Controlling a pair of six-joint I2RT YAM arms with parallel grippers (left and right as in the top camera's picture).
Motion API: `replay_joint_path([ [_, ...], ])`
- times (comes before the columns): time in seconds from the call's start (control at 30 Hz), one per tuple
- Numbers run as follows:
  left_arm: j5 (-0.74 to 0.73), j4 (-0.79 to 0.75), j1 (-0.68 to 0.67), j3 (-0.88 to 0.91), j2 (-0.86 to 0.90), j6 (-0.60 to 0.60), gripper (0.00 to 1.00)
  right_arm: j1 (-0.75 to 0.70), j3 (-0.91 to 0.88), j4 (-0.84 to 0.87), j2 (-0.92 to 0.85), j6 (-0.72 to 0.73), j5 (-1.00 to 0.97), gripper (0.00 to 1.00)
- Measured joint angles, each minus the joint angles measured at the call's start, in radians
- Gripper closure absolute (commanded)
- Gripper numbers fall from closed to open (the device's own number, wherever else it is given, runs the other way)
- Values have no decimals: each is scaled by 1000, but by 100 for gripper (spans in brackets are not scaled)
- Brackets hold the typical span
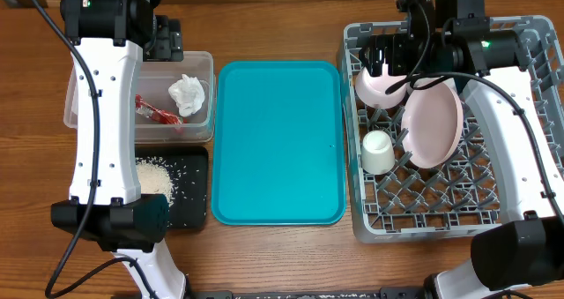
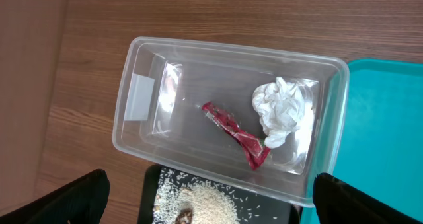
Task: Sort waste into correct bins and load items into the dishwasher
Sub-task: 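Stand the plate on edge in the rack slots and release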
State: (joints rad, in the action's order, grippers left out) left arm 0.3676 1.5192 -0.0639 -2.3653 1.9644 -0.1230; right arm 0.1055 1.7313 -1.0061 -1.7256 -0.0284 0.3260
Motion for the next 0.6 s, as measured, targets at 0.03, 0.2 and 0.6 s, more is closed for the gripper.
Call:
replay_joint_path([
  [0.03,0,0,0,0,0,0,0,0,0,0,0,0,1,0],
  [0.2,0,0,0,0,0,0,0,0,0,0,0,0,7,0],
  [0.6,0,0,0,0,0,0,0,0,0,-1,11,0,6,0],
])
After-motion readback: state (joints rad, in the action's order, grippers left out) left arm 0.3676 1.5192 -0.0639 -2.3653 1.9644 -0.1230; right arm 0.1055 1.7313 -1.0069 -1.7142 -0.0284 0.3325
